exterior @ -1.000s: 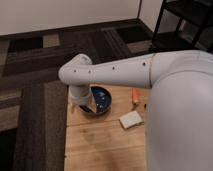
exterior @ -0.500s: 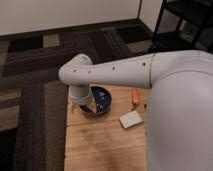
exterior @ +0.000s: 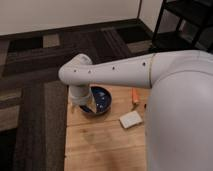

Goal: Place the ceramic cup in the ceramic bowl

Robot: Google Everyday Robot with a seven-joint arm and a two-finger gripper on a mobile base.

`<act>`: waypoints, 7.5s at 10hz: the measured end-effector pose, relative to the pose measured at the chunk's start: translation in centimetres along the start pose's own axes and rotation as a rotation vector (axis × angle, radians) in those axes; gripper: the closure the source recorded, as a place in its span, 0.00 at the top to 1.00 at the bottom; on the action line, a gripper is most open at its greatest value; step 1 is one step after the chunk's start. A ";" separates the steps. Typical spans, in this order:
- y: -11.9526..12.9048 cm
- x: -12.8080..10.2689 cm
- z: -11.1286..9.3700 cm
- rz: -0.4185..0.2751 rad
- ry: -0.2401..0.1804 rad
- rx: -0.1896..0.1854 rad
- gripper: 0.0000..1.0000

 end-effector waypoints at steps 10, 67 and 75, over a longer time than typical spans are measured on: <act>0.0 0.0 0.0 0.000 0.000 0.000 0.65; -32.9 0.5 -8.2 0.424 -0.047 0.074 0.65; -41.9 6.3 -5.1 0.586 -0.050 0.055 0.65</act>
